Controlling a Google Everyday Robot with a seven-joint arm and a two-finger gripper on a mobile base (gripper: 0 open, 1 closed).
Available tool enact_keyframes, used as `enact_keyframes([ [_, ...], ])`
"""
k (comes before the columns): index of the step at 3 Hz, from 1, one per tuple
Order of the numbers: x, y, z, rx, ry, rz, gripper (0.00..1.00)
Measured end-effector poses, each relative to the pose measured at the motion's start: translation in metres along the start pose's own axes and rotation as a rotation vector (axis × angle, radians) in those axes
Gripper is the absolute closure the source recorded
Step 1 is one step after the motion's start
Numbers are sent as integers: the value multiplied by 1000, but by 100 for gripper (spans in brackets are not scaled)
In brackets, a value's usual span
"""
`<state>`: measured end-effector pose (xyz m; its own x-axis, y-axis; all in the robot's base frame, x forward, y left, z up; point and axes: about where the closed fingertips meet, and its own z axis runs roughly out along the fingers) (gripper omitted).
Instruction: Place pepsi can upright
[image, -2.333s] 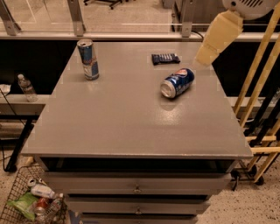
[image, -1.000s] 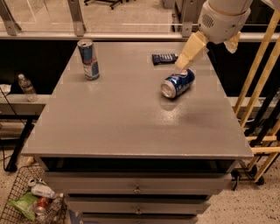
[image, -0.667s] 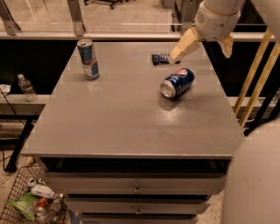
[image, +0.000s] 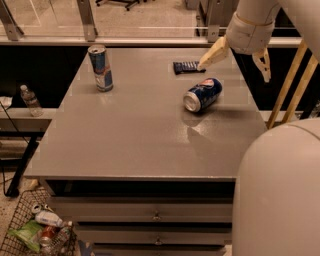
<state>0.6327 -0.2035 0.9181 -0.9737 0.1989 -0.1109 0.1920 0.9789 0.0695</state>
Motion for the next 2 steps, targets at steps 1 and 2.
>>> enact_keyframes([
  [1,4,12,8,3,40,187,0],
  [2,3,28,18,-9,77,360,0],
])
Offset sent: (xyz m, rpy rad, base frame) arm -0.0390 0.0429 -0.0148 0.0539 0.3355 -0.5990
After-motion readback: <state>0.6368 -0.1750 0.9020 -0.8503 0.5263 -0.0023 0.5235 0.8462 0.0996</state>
